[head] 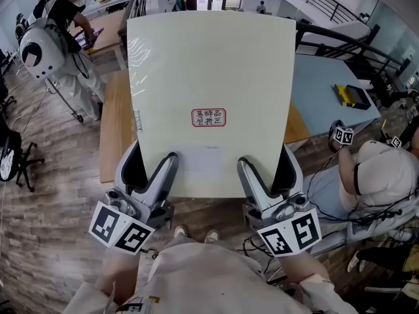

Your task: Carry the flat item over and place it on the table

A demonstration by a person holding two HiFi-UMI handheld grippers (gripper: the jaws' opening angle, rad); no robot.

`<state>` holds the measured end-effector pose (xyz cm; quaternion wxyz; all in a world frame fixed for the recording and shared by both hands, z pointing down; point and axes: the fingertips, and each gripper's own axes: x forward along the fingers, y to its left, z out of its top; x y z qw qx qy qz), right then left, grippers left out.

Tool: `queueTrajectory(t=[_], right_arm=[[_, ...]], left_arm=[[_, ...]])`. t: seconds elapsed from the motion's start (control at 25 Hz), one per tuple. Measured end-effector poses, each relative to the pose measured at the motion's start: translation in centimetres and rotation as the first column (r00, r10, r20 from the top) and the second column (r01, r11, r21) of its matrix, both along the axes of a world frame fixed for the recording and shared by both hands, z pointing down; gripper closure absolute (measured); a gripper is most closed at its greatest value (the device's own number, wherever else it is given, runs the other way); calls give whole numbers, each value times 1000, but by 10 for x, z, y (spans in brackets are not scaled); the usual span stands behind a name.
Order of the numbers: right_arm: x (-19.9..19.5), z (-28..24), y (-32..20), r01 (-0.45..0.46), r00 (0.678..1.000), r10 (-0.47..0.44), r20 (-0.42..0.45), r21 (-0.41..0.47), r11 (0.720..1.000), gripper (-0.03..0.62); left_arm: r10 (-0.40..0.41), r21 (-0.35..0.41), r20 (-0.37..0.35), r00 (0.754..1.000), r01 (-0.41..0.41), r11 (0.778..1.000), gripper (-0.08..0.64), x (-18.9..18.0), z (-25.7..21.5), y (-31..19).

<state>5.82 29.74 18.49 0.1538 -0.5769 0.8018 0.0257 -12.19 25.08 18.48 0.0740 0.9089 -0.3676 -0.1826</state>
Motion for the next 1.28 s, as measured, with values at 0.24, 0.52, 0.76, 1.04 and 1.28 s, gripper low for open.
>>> queueTrajectory(t=[0.24, 0.52, 0.76, 1.04, 1.28], right_arm=[[3, 10, -7, 23, 1000, -23, 10, -12, 1000, 241], [25, 13, -10, 43, 999, -42, 28, -11, 999, 241], [38, 15, -12, 52, 998, -52, 28, -22, 998, 241], [43, 25, -39, 60, 998, -58, 33, -41, 997, 241], [50, 35, -73, 51, 998, -49, 35, -61, 997, 241]], left_arm=[[-23, -13, 6, 1000, 23, 1000, 253, 2, 9, -3], [-40, -14, 20, 999, 40, 999, 253, 23, 9, -4], [-56, -27, 25, 998, 56, 998, 253, 36, 12, -3], [-63, -45, 29, 998, 64, 997, 253, 40, 21, -28], [-57, -61, 32, 998, 59, 996, 253, 48, 32, -63]])
